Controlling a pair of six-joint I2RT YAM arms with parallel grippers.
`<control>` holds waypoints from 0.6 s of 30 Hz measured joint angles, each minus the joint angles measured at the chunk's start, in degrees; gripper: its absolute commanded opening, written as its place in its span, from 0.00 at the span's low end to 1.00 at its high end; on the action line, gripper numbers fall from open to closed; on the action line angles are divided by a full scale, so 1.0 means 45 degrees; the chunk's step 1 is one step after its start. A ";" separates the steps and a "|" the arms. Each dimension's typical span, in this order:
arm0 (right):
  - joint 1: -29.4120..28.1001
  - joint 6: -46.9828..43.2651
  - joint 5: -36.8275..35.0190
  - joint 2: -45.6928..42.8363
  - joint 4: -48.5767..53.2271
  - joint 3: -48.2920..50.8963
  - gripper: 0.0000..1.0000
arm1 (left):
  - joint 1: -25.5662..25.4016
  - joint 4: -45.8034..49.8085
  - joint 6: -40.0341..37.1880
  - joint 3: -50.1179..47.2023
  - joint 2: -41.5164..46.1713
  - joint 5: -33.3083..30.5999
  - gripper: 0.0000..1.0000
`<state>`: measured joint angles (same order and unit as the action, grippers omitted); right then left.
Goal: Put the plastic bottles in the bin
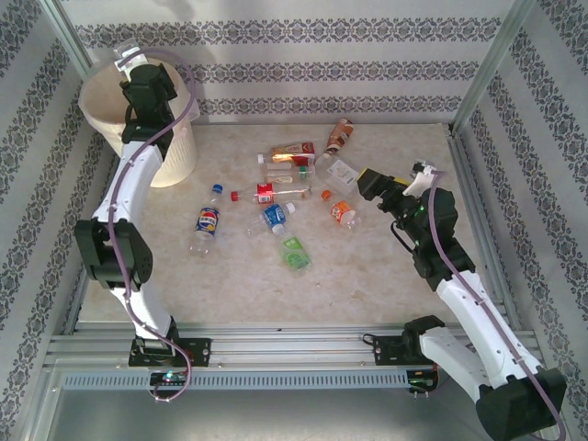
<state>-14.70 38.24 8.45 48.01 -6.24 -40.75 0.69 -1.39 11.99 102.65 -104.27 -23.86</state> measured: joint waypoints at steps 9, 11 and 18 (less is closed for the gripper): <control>-0.0044 -0.0257 -0.0024 -0.0160 -0.0010 -0.0010 0.98 | 0.0976 0.0452 -0.0335 0.2331 -0.2132 0.0053 0.51; -0.0044 -0.0262 -0.0024 -0.0136 -0.0010 -0.0010 0.98 | 0.1044 0.0753 -0.0461 0.2827 -0.2545 0.0146 0.51; -0.0044 -0.0510 0.0049 0.0282 0.0005 -0.0010 0.98 | 0.1049 0.2720 -0.0670 0.4915 -0.4167 0.0782 0.56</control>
<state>-14.90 35.94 8.67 49.28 -6.22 -40.80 5.41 10.85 8.97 124.77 -123.02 -20.34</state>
